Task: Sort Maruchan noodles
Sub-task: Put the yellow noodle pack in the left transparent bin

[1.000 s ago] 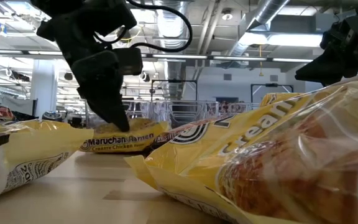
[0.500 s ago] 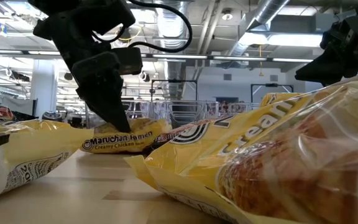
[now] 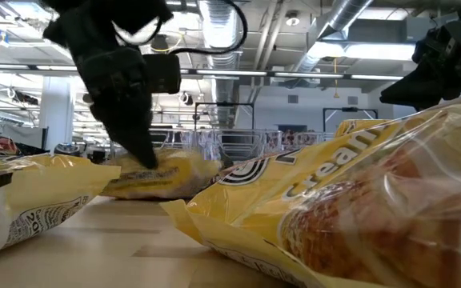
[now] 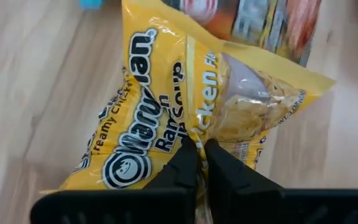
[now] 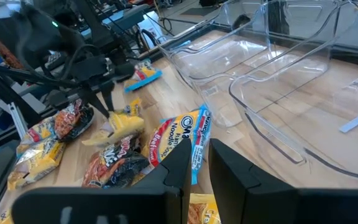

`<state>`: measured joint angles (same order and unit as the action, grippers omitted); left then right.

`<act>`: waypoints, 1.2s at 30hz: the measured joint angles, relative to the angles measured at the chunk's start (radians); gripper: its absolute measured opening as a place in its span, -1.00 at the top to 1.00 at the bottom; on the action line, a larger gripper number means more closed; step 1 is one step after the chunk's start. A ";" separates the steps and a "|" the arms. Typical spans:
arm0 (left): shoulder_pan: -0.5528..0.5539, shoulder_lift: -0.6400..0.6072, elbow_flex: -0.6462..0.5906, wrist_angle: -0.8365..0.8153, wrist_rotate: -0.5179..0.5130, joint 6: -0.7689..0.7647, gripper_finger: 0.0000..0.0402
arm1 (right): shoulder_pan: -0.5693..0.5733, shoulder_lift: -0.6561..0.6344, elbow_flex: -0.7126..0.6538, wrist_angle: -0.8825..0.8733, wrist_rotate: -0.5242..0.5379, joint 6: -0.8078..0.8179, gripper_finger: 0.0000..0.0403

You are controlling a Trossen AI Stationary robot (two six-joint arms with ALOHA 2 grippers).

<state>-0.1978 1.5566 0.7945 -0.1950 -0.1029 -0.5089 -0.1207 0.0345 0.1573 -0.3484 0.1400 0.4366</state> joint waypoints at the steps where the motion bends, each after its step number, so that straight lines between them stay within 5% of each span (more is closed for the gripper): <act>1: 0.000 -0.011 0.008 -0.006 0.001 0.004 1.00 | 0.000 0.000 0.000 -0.006 0.000 0.000 0.59; 14: -0.003 -0.042 0.262 -0.256 -0.145 0.165 0.99 | 0.000 0.000 0.000 -0.058 0.001 0.000 0.59; 27: 0.061 -0.045 0.519 -0.559 -0.478 0.331 1.00 | 0.000 0.000 0.000 -0.062 0.026 0.000 0.59; 36: 0.220 -0.045 0.547 -0.639 -0.686 0.443 1.00 | 0.000 0.000 0.000 -0.062 0.026 0.001 0.59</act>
<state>0.0222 1.5116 1.3414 -0.8341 -0.7885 -0.0658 -0.1207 0.0345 0.1574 -0.4107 0.1665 0.4374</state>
